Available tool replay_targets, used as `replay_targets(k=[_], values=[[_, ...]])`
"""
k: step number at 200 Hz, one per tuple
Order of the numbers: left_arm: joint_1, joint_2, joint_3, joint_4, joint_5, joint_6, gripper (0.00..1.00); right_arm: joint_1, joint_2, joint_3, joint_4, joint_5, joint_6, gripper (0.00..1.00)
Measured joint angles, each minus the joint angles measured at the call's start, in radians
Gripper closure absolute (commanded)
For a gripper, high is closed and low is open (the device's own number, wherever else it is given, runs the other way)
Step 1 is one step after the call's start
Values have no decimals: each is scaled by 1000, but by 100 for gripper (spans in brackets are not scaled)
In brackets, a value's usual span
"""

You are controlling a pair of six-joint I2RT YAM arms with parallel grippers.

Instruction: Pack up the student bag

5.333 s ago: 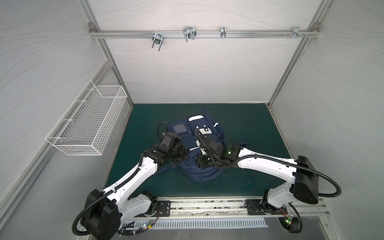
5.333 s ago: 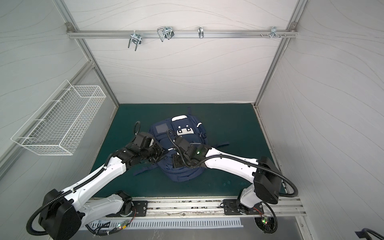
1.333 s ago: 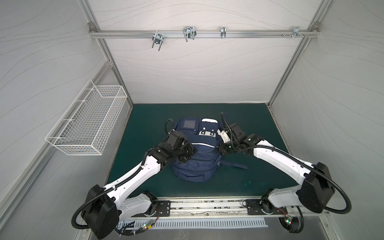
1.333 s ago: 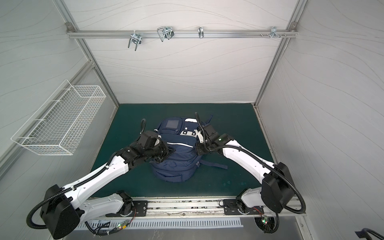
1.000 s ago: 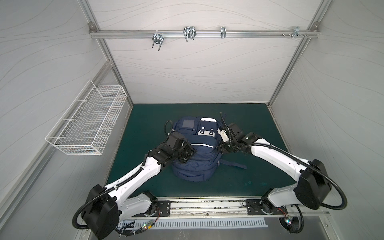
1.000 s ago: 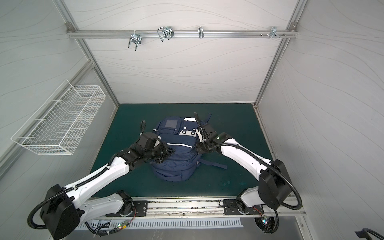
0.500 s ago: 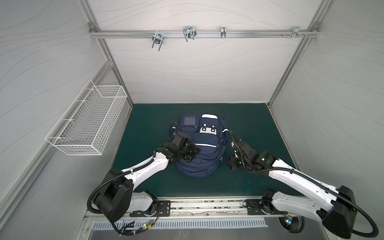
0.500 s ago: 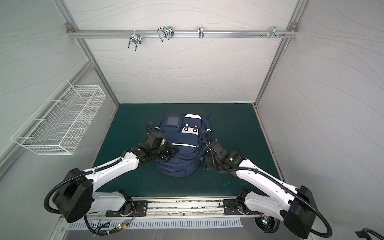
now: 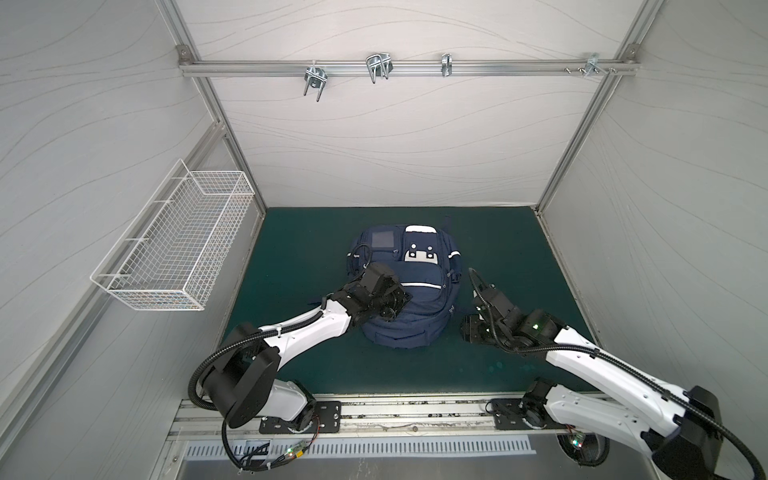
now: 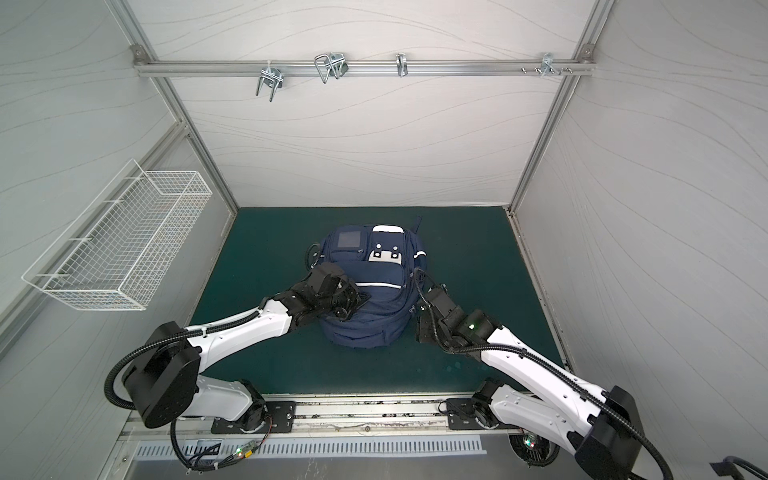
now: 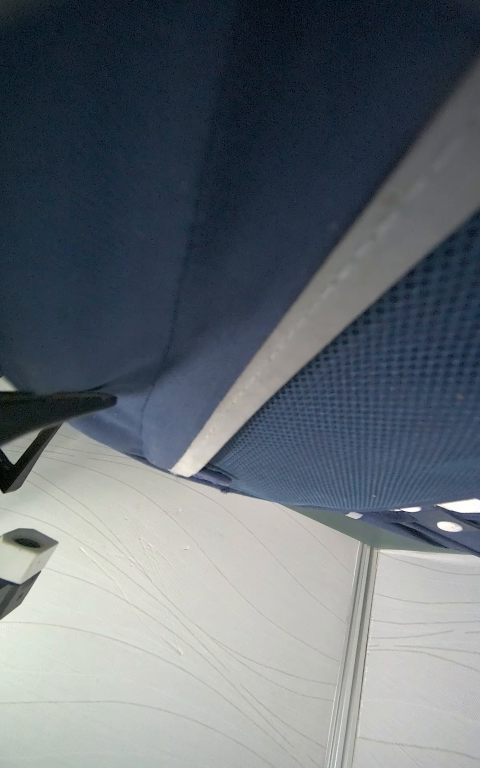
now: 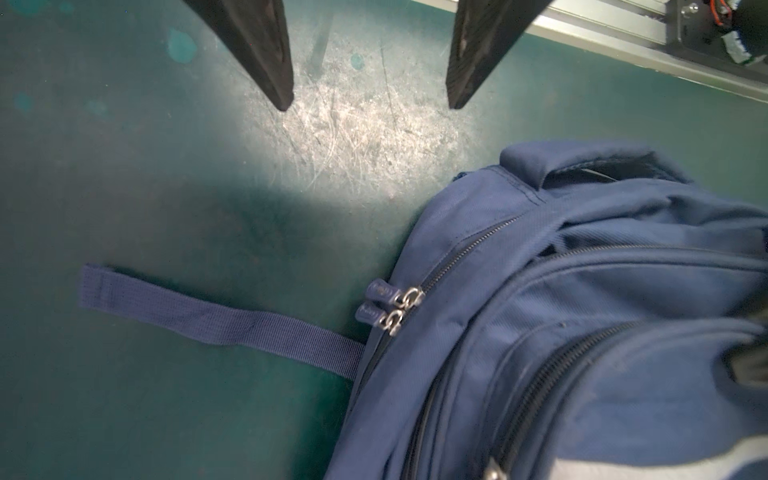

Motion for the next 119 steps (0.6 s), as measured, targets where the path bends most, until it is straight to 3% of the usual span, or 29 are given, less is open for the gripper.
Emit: replay_targets(k=[25, 39, 52, 67, 93, 101, 119], values=[[-1, -2, 0, 0, -2, 2, 99, -11, -20, 0, -12, 3, 1, 39], [-2, -3, 0, -2, 0, 11, 73, -14, -29, 2, -19, 4, 0, 38], [-10, -13, 0, -4, 9, 29, 55, -14, -44, 10, -26, 6, -1, 35], [-23, -46, 0, -28, 16, 61, 42, -16, -69, 31, -34, 13, -9, 32], [-30, -138, 17, -100, 2, 128, 29, -28, -115, 94, -41, 45, -31, 27], [-31, -165, 37, -134, -9, 167, 2, -32, -129, 118, -40, 72, -39, 23], [-31, -204, 126, -222, -43, 270, 1, -35, -164, 156, -37, 151, -48, 16]])
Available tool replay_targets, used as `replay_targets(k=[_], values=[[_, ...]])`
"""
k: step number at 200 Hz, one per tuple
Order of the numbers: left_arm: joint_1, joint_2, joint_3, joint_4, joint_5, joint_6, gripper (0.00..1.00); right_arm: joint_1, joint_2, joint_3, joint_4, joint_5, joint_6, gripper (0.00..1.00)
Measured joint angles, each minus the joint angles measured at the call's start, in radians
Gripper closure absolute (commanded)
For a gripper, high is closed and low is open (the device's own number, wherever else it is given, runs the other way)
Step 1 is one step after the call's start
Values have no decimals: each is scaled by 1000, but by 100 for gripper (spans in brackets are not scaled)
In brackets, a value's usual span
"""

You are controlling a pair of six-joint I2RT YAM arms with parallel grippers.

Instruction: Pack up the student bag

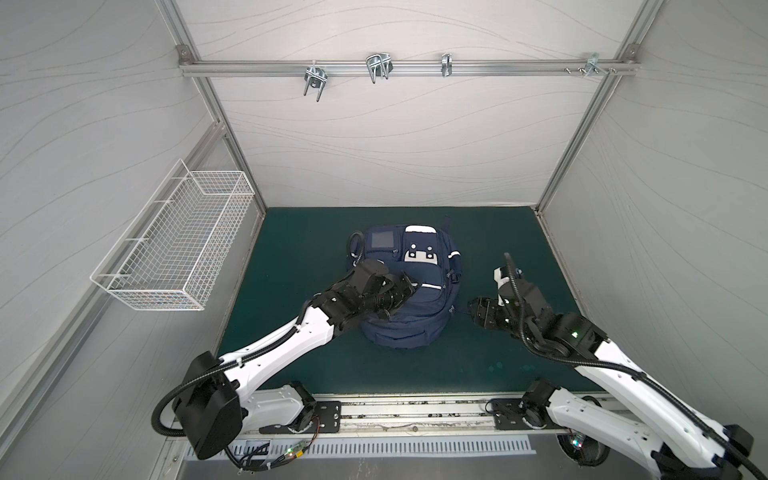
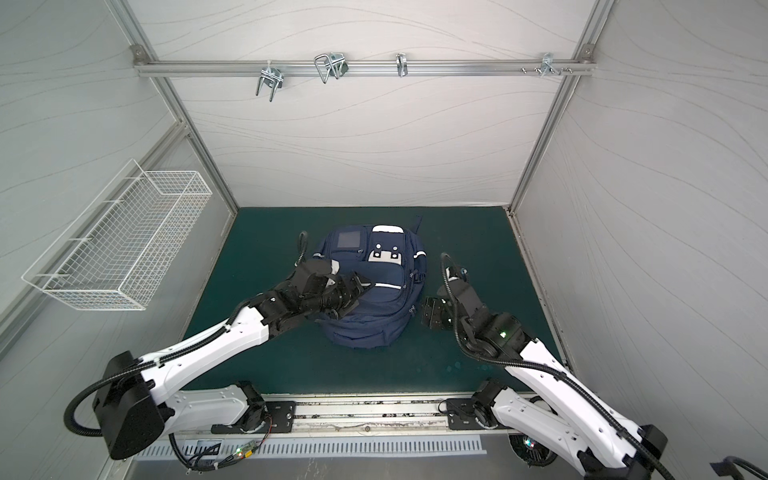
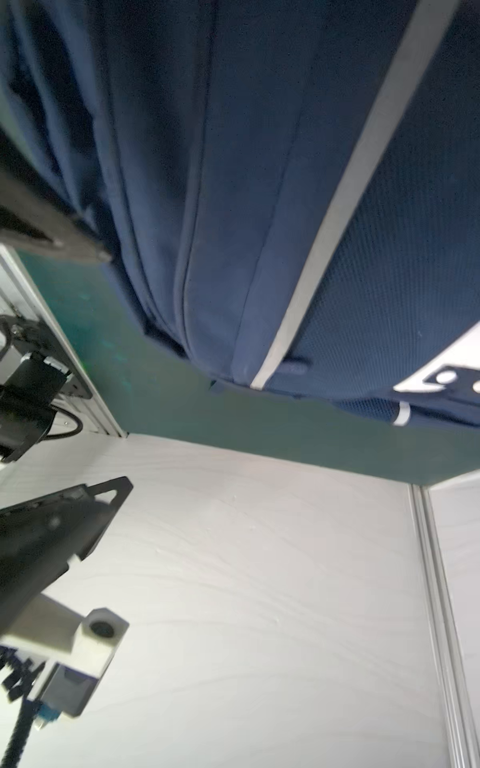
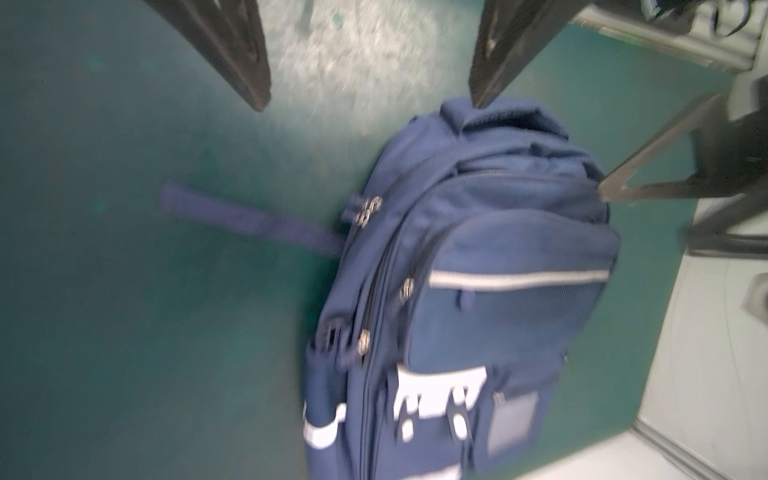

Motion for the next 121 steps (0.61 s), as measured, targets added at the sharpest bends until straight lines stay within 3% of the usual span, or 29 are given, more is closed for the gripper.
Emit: replay_targets(k=[19, 48, 60, 78, 94, 121], values=[[7, -12, 140, -107, -55, 155, 1, 0, -52, -15, 42, 86, -21, 21], [85, -51, 276, -221, -140, 377, 3, -5, -167, -172, 160, 273, -70, 2], [163, -77, 272, -246, -200, 459, 2, -14, -212, -261, 223, 349, -113, 1], [272, -119, 178, -206, -340, 600, 3, -69, -226, -368, 306, 428, -161, 1], [309, -130, 32, -111, -504, 749, 1, -164, -171, -417, 360, 460, -184, 1], [378, -21, -192, 65, -703, 900, 2, -325, 2, -419, 441, 502, -203, 1]])
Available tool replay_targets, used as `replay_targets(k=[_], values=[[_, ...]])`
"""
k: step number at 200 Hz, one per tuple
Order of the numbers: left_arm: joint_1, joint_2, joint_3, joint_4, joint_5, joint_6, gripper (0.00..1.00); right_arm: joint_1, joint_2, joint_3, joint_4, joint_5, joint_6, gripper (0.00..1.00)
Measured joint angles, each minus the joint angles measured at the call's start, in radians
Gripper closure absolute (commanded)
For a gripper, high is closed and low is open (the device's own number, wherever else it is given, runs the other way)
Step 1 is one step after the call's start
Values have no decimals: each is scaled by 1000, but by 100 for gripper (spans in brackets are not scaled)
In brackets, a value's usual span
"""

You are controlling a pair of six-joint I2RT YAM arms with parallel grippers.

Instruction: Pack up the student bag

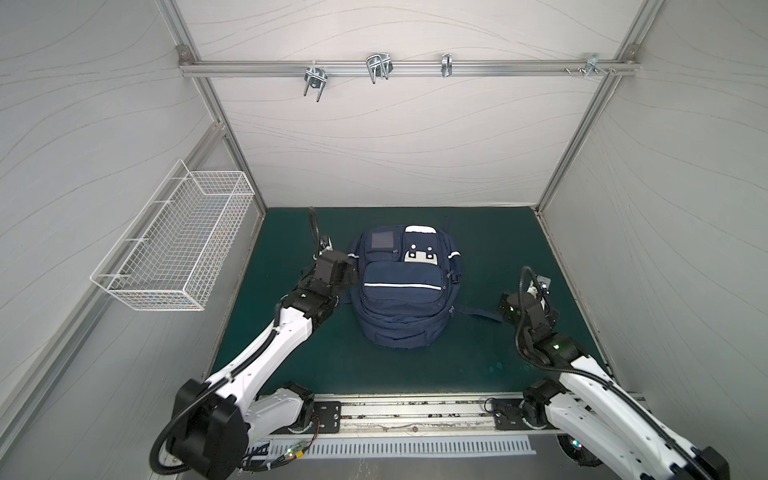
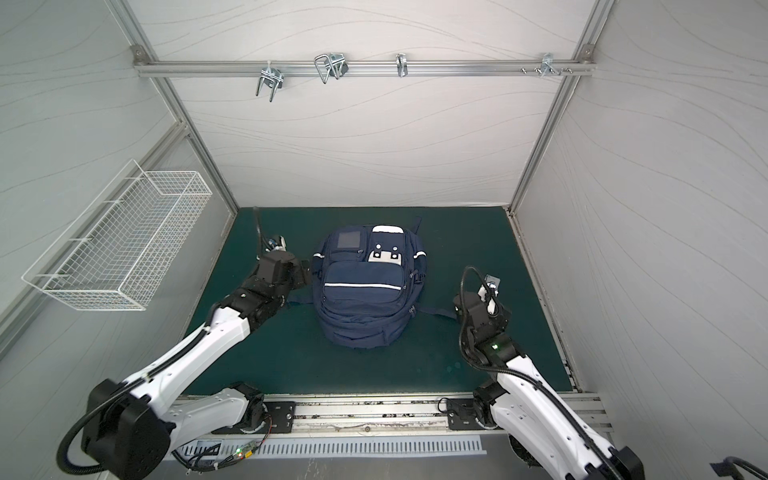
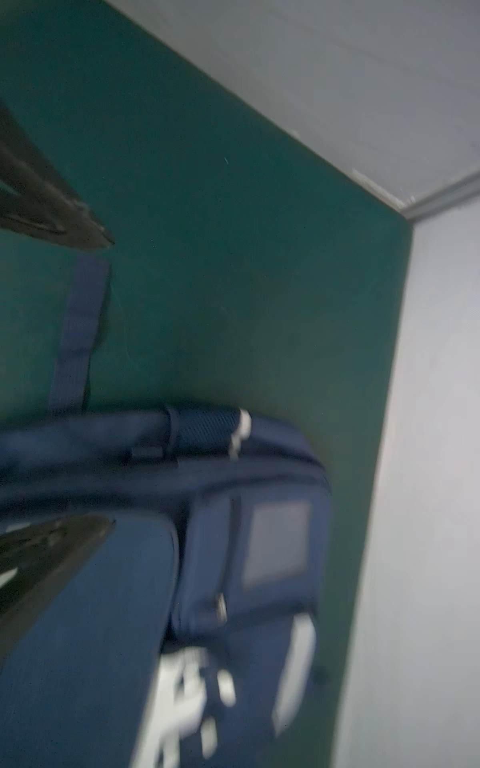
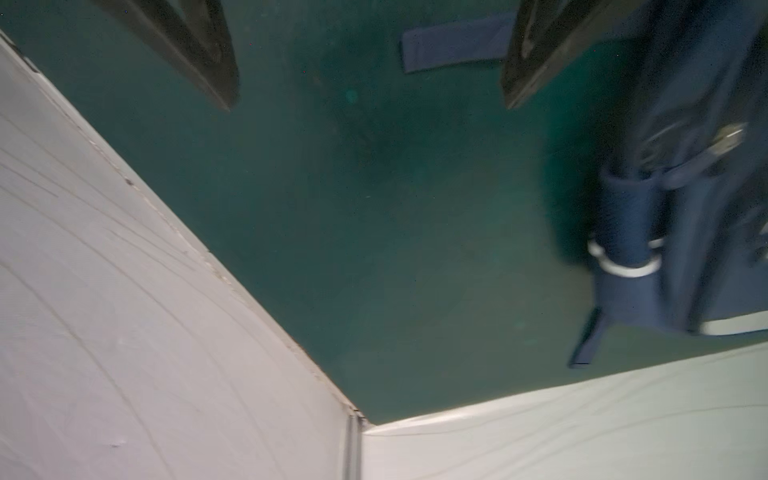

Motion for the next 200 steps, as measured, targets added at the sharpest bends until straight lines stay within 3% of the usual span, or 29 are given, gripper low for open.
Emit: replay_targets(k=[30, 50, 97, 118, 135, 166, 200], values=[[189, 134, -164, 214, -64, 54, 2, -111, 178, 26, 69, 80, -13, 1], [267, 211, -206, 338, -62, 98, 2, -166, 252, 23, 154, 123, -30, 1], [361, 245, -230, 574, 127, 139, 1, -229, 427, -13, 381, 112, -77, 1], [407, 265, -274, 722, 225, 138, 1, -245, 498, -57, 625, 20, -162, 1], [419, 322, -299, 823, 319, 162, 1, -262, 639, -82, 871, -100, -267, 1], [412, 375, -325, 891, 422, 187, 1, -307, 794, -45, 1019, -402, -372, 1], [374, 375, -325, 916, 400, 211, 1, -340, 795, -31, 1080, -520, -406, 1]])
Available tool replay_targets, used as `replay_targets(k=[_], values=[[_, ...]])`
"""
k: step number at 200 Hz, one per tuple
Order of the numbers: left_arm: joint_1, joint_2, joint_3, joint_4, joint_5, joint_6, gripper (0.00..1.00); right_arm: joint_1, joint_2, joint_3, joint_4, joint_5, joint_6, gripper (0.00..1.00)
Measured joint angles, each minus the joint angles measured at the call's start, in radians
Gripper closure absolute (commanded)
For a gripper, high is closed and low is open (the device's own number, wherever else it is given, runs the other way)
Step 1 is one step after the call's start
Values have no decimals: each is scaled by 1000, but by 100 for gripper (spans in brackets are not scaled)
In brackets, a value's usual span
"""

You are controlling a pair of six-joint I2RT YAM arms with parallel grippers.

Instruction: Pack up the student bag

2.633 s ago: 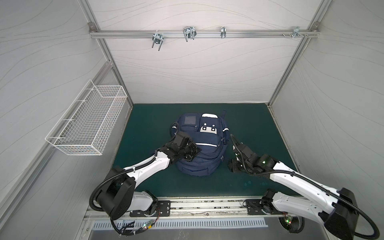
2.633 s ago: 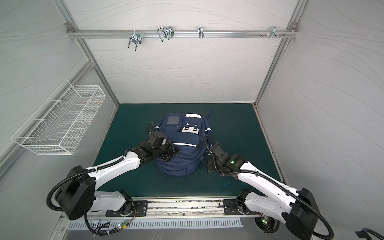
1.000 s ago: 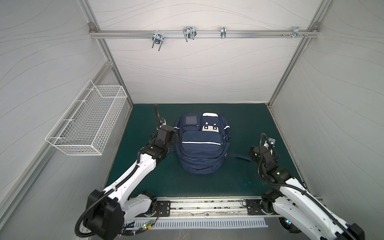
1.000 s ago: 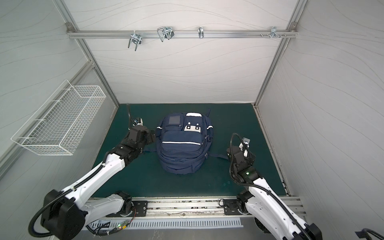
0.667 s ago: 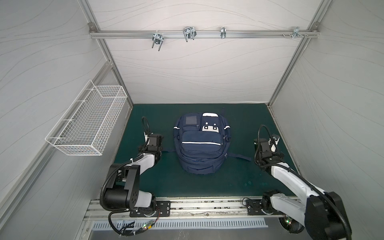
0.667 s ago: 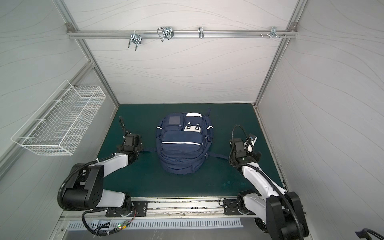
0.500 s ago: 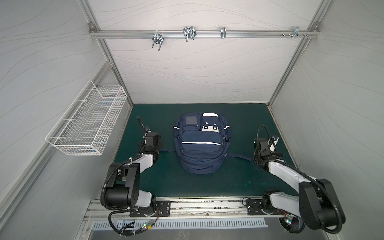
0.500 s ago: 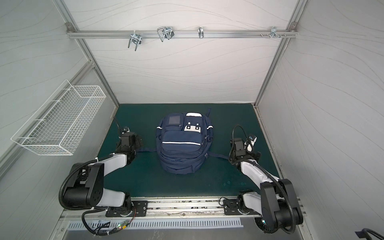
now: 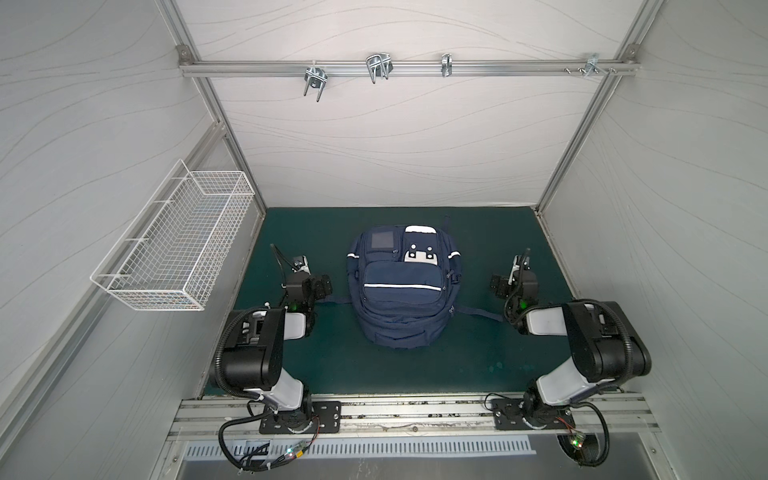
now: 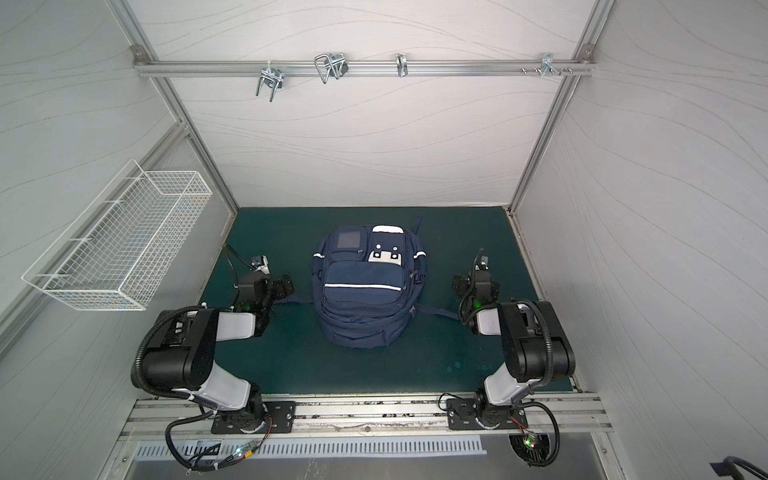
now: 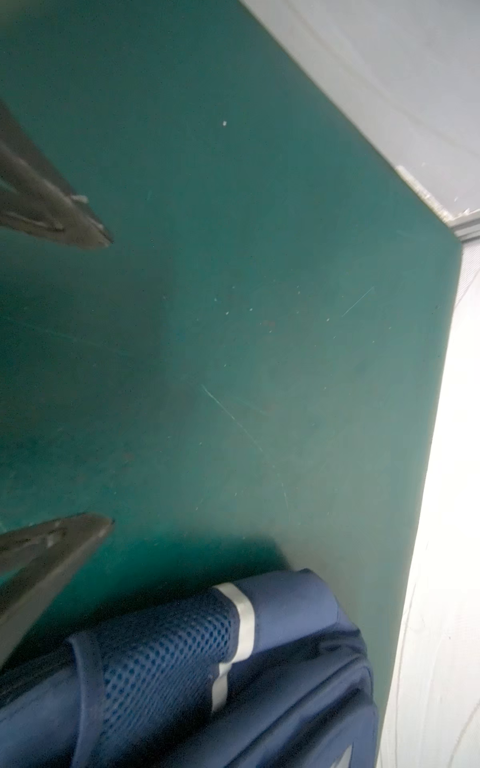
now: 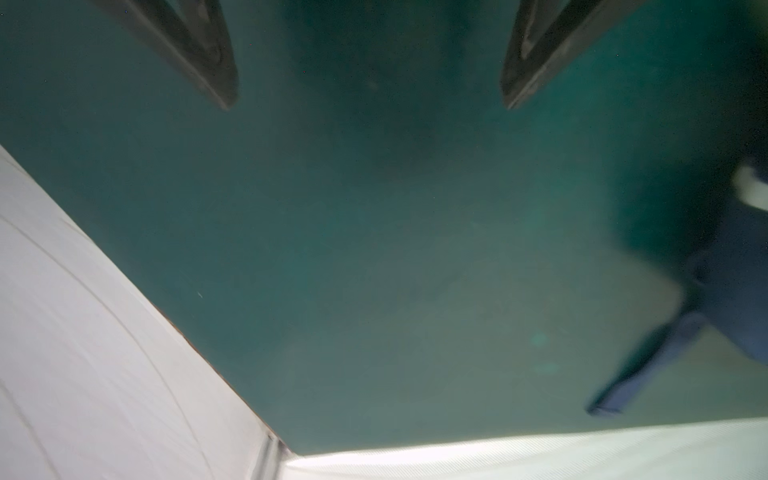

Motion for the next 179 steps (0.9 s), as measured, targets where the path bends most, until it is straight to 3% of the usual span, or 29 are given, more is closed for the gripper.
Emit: replay_targets(k=[34, 179], values=[[-37, 0, 0, 31, -35, 21, 1, 6, 0, 2, 24, -39, -17, 1], [-37, 0, 0, 46, -64, 31, 1, 5, 14, 28, 25, -70, -29, 1]])
